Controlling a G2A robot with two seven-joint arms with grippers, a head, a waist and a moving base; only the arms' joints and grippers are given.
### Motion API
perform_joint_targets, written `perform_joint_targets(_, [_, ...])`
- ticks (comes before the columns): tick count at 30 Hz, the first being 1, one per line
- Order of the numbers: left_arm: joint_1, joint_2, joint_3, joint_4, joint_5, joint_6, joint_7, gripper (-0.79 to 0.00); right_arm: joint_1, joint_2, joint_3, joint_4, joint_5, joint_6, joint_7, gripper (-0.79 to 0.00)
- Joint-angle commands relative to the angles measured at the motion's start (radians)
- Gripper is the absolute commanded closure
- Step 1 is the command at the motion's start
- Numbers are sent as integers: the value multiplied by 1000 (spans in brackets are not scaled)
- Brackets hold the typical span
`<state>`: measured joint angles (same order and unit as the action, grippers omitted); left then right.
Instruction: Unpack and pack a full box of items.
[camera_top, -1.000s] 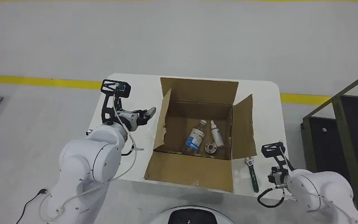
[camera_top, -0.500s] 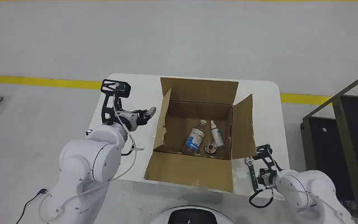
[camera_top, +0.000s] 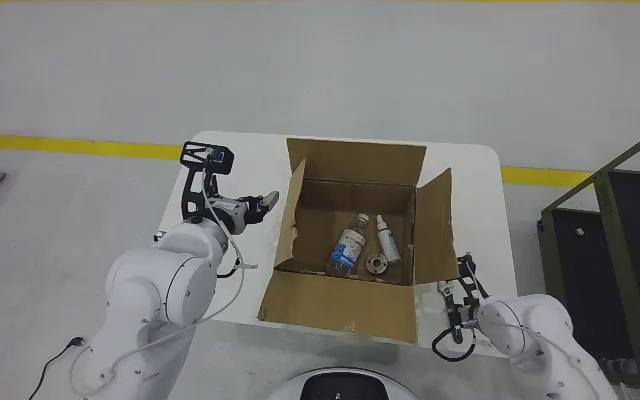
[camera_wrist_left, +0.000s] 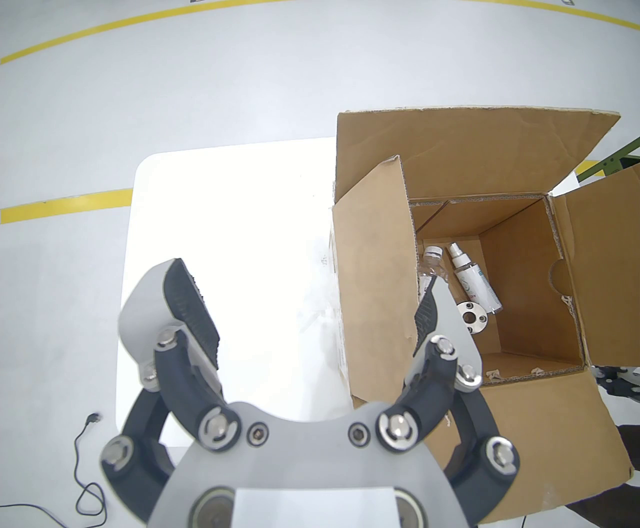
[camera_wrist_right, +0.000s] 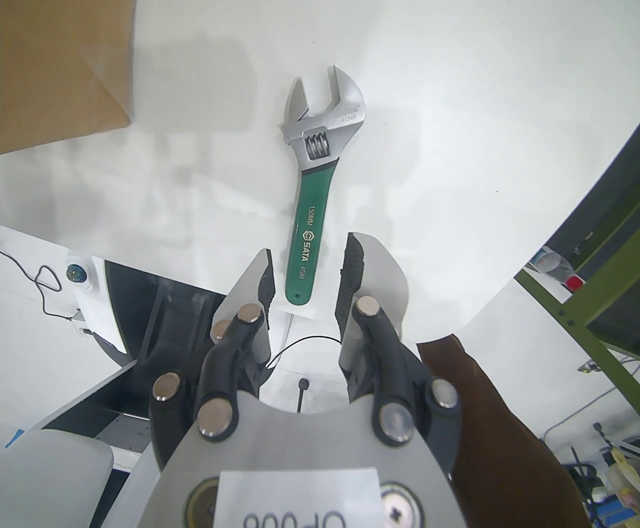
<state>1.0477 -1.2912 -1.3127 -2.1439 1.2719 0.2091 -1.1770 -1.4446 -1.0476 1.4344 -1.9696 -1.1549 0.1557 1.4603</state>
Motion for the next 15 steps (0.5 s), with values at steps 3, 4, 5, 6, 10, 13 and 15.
perform_joint_targets(3, [0,0,0,0,0,0,0,-785,25,-5,-26,48,-15,29,-15,-302])
perform_joint_targets(4, [0,0,0,0,0,0,0,-785,31,-7,-32,57,-11,34,-19,-299])
perform_joint_targets(5, [0,0,0,0,0,0,0,-785,36,-8,-37,68,-11,40,-23,-299])
perform_joint_targets(6, [0,0,0,0,0,0,0,-785,41,-10,-41,78,-9,45,-27,-302])
perform_joint_targets(10, [0,0,0,0,0,0,0,-785,58,-15,-60,118,-2,58,-43,-339])
perform_joint_targets(13, [0,0,0,0,0,0,0,-785,69,-18,-69,141,9,60,-52,-329])
perform_joint_targets(15, [0,0,0,0,0,0,0,-785,74,-19,-71,152,13,60,-55,-326])
